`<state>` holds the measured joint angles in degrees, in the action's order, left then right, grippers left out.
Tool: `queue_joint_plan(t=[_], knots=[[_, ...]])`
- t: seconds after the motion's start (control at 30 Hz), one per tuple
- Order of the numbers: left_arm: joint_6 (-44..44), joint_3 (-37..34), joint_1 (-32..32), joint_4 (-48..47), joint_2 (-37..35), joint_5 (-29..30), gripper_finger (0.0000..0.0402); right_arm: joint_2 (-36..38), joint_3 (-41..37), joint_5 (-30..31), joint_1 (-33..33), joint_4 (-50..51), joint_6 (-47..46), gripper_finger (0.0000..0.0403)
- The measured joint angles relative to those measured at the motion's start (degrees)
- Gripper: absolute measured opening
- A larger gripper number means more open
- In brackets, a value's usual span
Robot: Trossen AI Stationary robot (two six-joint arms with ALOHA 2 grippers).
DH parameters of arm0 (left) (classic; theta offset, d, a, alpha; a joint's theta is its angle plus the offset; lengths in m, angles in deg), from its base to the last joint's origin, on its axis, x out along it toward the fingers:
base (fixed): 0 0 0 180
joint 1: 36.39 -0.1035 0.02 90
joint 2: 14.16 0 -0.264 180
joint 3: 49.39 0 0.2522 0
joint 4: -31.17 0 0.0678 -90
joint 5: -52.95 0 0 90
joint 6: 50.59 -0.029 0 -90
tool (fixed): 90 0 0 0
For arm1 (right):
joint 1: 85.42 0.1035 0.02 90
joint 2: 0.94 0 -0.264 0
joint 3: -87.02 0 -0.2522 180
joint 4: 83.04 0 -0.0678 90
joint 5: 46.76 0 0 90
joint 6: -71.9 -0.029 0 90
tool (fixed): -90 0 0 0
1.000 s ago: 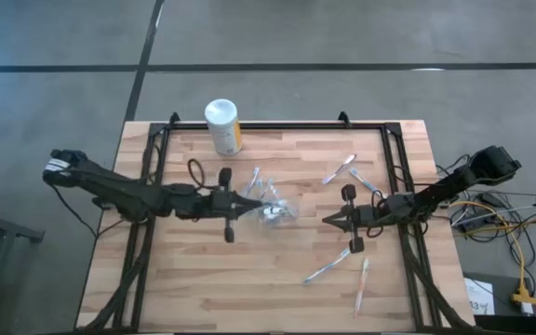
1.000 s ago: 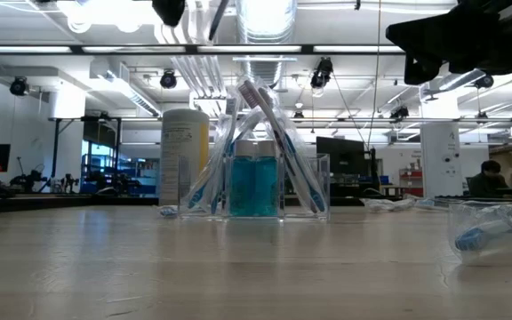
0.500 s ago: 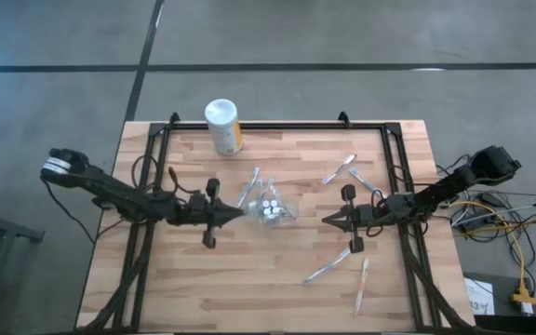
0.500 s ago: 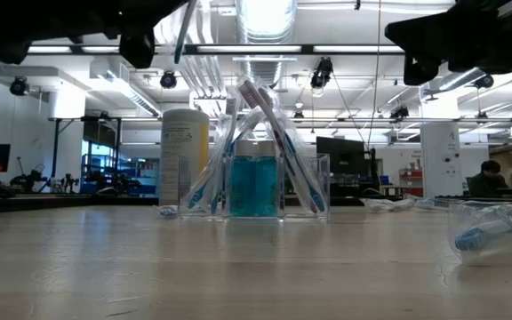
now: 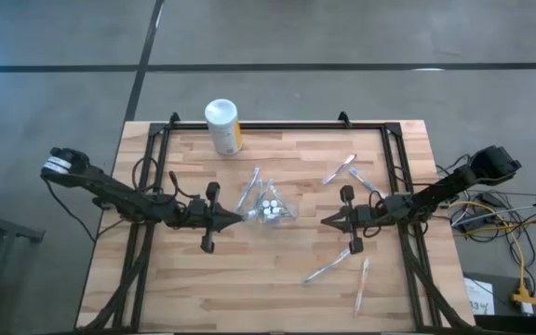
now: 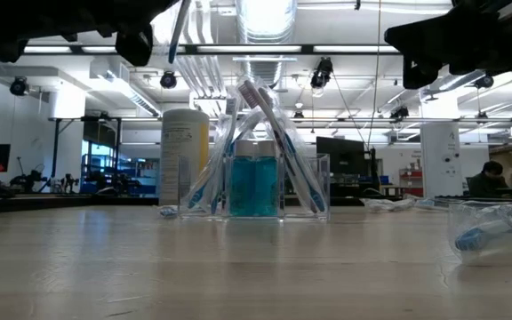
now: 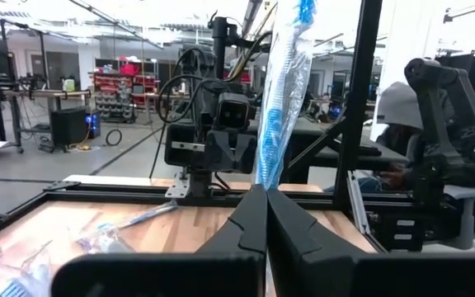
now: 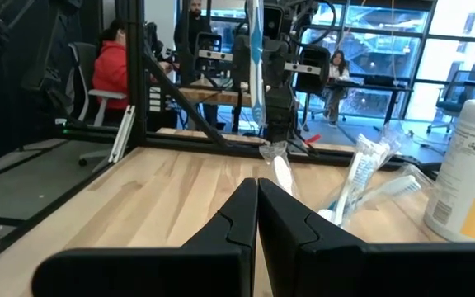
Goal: Pick & Place toothbrushing station
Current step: Put the blue toothbrush into the transparent organizer
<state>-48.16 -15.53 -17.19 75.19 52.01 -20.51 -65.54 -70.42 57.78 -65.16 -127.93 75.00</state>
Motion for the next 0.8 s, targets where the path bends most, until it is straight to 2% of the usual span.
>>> queue_joint_plan(t=[0.37,0.6,0.8], knots=[[0.69,0.36,0.44,-2.67,0.00,0.04,0.0000,0.02,1.52,-0.27,1.10,4.18,-0.63,0.0016],[1.03,0.85,2.60,-5.28,0.34,0.44,0.0000,-0.06,4.81,-0.54,1.88,5.94,0.78,0.0067],[1.23,0.87,5.74,-5.32,1.75,5.65,0.0000,-3.39,8.24,-6.51,2.03,6.19,1.17,0.0118]])
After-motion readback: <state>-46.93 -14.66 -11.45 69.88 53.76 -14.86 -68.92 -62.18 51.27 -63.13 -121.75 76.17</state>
